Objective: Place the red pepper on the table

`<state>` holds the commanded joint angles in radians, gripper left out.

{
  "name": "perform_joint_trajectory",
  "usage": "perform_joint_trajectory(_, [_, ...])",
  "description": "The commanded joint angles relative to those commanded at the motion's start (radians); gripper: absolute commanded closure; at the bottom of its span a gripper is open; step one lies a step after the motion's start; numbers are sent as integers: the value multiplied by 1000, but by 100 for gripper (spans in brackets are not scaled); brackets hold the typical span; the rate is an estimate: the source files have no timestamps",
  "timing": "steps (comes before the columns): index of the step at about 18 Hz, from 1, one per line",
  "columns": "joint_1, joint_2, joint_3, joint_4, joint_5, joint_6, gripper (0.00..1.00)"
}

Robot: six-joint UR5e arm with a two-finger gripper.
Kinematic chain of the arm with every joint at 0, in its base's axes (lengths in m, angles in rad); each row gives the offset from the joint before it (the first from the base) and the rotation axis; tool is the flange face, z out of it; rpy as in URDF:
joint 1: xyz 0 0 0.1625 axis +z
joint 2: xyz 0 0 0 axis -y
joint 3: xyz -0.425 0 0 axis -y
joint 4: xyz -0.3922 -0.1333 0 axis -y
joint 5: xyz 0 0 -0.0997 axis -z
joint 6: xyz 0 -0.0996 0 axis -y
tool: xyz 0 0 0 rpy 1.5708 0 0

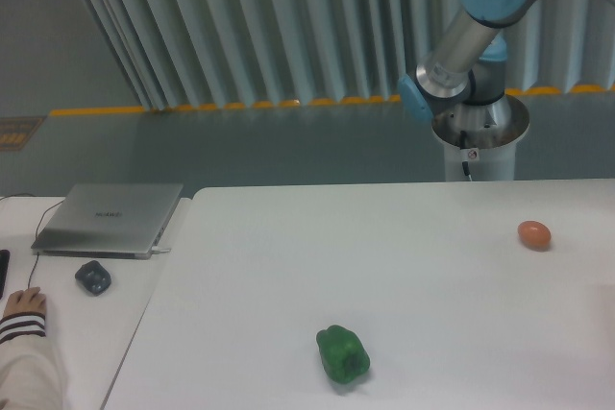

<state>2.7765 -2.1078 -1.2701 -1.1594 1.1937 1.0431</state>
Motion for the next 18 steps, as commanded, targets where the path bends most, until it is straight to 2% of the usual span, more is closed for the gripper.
perform_joint_trajectory(2, [0,25,0,-55,-48,0,38])
perform_joint_trajectory(4, [0,34,2,-86,-66,2,38])
perform_joint_trajectory(8, [-35,67,0,-141,-68,5,38])
perform_joint_trajectory(11, [-75,97,-3,-192,-51,70,38])
perform_joint_trajectory(13, [-125,111,-11,-201,77,165,38])
perform_joint_trajectory(14, [-168,115,-12,-224,196,213,38])
perform_joint_trajectory(15, [-196,117,-14,-235,257,231,38])
perform_joint_trajectory(18, [-251,127,-43,-233,319,241,38])
